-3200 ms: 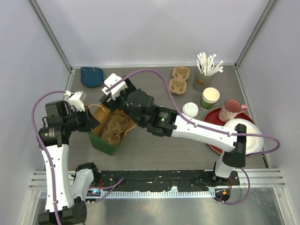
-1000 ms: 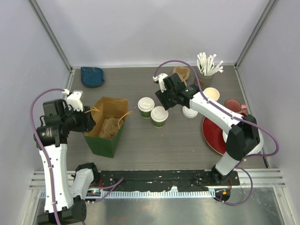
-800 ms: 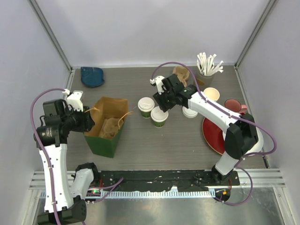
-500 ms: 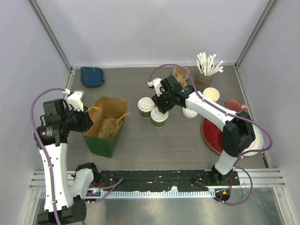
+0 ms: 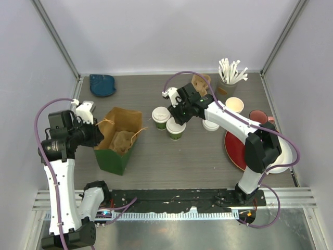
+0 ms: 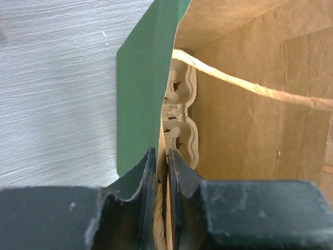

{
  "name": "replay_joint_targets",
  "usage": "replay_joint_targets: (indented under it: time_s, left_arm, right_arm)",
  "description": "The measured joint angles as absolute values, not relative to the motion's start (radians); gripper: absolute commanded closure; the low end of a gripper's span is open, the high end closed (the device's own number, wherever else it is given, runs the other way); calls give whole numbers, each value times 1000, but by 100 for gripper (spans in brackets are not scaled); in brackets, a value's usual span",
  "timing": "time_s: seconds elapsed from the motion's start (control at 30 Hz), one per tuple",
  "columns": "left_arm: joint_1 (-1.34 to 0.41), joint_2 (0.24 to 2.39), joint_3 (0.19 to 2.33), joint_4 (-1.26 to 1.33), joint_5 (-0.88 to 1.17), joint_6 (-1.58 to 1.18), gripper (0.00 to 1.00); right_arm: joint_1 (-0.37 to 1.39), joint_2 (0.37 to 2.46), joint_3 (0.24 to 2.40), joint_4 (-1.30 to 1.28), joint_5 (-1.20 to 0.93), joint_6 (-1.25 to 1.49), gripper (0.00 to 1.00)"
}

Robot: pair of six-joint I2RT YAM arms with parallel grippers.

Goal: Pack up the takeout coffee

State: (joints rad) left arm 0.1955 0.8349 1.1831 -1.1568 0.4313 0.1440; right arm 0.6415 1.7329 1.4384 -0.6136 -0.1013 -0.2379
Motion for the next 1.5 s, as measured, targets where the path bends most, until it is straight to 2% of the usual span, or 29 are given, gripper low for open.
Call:
replay_joint_targets:
  time_s: [0.13, 0.17, 0.4, 0.53, 0.63, 1.1, 1.2, 1.3, 1.33, 1.5]
  left_arm:
    - [191, 835, 1172, -1156, 451, 144, 93]
    - [191, 835, 1170, -1156, 458, 143, 99]
    - [179, 841, 1138, -1121, 506, 117, 100]
    - [173, 850, 1125, -1095, 544, 91, 100]
    - [164, 860, 1123, -1083, 574, 73, 100]
    - [156, 886, 1092, -1038, 616, 38, 100]
    - [154, 888, 1090, -1034, 616, 38, 100]
    - [152, 888, 1090, -1034, 617, 38, 100]
    - [151, 888, 1090, -1034, 617, 39, 100]
    - [149, 888, 1090, -1036, 622, 47, 100]
  right_arm:
    - [641, 1733, 1438, -614, -115, -237, 56]
    - [641, 1733, 1438, -615, -118, -236, 55]
    - [641, 1728, 1438, -624, -123, -226, 44]
    - [633, 1726, 1464, -652, -117, -222, 47]
    - [625, 1721, 1477, -659, -118, -217, 54]
    - [618, 1723, 1479, -692, -127, -207, 56]
    - [618, 1750, 1489, -694, -133, -208, 59]
    - [618, 1779, 1500, -693, -138, -208, 72]
    - [618, 1781, 1505, -691, -141, -207, 79]
    - [618, 1781, 1511, -690, -144, -210, 99]
